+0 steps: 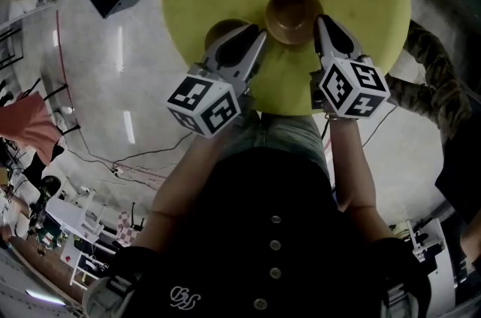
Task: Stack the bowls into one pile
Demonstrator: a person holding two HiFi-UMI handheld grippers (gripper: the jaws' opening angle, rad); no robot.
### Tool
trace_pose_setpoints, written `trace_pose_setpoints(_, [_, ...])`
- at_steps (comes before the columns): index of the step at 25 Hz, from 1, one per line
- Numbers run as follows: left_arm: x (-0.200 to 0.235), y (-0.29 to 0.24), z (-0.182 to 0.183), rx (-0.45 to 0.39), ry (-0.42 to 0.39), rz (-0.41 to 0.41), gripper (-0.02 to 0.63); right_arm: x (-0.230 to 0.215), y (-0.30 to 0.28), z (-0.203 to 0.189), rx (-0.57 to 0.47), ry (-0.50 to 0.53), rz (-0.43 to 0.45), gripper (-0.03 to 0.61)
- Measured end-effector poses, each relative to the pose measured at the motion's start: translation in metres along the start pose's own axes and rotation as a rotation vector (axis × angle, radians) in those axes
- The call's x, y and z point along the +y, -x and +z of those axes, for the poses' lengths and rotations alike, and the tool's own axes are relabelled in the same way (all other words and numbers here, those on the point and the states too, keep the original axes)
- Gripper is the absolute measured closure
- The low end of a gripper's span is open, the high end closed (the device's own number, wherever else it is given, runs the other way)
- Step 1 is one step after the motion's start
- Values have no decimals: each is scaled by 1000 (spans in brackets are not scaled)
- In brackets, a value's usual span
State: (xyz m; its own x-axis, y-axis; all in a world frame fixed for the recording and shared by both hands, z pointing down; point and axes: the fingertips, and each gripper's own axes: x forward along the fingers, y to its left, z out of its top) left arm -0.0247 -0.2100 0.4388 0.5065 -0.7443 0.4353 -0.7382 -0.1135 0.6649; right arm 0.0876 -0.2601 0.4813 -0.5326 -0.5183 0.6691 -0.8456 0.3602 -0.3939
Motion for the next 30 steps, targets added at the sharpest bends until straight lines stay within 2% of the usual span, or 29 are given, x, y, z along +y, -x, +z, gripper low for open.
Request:
trace_pose_setpoints(18, [-7,47,0,-62,-19,-7,534,31,39,8,-89,29,-2,569])
trace_pose_setpoints(30, [16,100,8,-131,-34,59,534,82,62,16,-157,63,75,569])
